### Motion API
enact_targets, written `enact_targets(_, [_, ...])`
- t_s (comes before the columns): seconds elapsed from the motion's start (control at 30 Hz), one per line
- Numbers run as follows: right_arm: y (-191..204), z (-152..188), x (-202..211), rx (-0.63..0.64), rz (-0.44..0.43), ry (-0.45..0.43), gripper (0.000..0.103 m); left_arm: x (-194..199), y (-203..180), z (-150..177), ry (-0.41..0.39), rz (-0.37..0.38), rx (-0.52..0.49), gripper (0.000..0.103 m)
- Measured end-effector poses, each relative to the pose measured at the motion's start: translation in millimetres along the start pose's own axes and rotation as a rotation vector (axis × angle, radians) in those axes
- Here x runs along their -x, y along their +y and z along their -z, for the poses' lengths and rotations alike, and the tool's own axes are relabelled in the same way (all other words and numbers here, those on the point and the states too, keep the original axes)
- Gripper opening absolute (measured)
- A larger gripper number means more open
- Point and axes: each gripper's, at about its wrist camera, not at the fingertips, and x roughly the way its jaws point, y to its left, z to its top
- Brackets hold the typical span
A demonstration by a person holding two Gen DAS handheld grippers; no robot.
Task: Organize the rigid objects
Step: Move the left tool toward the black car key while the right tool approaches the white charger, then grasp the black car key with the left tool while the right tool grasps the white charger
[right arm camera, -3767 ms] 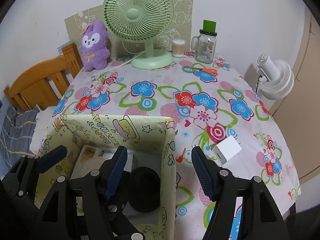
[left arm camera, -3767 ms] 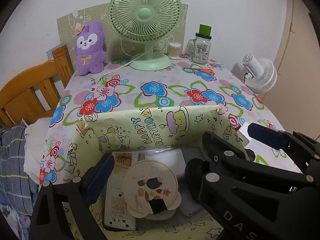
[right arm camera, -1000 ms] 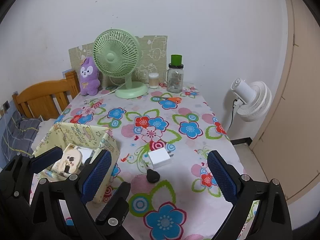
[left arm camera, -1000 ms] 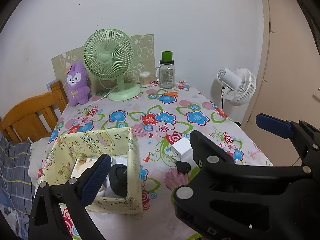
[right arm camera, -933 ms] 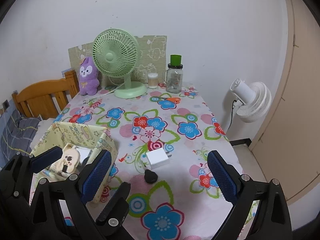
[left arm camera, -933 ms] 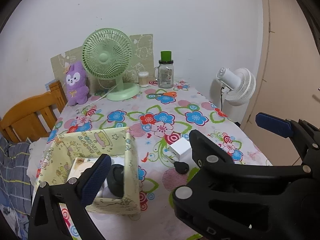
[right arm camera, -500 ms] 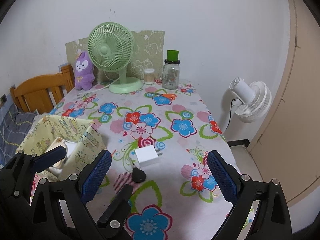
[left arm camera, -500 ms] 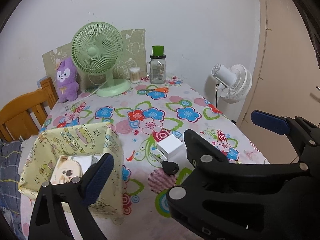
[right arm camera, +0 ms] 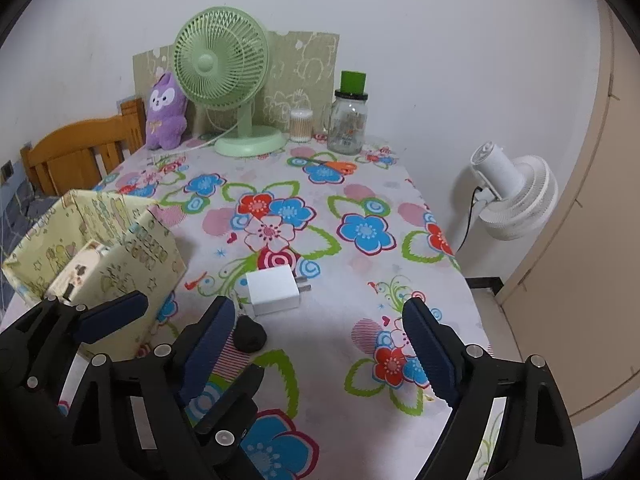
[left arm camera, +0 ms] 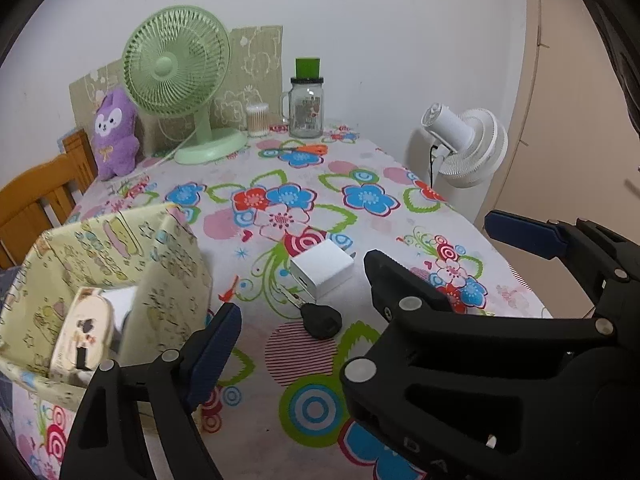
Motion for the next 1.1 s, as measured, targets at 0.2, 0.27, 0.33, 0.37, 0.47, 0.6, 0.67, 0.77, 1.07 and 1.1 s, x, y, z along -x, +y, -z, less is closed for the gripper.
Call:
enact_targets(0.2, [-0.8, 6.5, -19.7, 0.042, 0.006, 0.016, 0.084, -25.0, 2.9, 7.7, 0.044, -0.016, 0.037, 0.08])
enact_targets(0.27, [-1.9, 9.0, -26.1, 0.053, 0.0, 0.021, 0.084, -32.4, 3.5, 9.3, 0.063, -0.016, 0.044, 0.08])
enact_targets(0.33, [-3.8, 10.3, -33.6, 0.056, -0.005, 0.032, 0.084, -39.1, 3.0, 9.8, 0.076, -0.019, 0.052, 0.079])
enact_targets(0.37, [-5.0, 10.7, -36.8, 0.055, -0.009, 0.038, 0.084, -42.3, 2.3, 9.9, 0.082, -0.019, 0.055, 0.078])
enact_targets(0.47, [-9.7, 12.5, -46.2, 0.047, -0.018, 0.058, 0.084, -51.1, -0.1, 9.6, 0.099, -0.018, 0.057, 0.078])
enact_targets(0.6, [-16.1, 12.9, -59.2, 0.03, -0.031, 0.084, 0.084, -63.7, -0.5, 6.9, 0.122, -0.023, 0.066, 0.078])
enact_targets(0.67, [-17.7, 12.2, -64.4, 0.026, -0.032, 0.092, 0.084, -70.1, 0.8, 5.6, 0.134, -0.025, 0.072, 0.078])
enact_targets(0.77, [-20.5, 12.3, -72.2, 0.015, -0.035, 0.108, 0.084, -77.9, 2.1, 5.0, 0.155, -0.03, 0.079, 0.071])
enact_targets(1.07, [-26.5, 12.2, -86.6, 0.0, -0.036, 0.131, 0.084, -85.7, -0.1, 3.7, 0.153, -0.064, 0.066, 0.069])
enact_targets(1.1, [-26.6, 12.3, -87.3, 0.002, -0.034, 0.132, 0.084, -85.6, -0.6, 4.3, 0.151, -0.078, 0.06, 0.066])
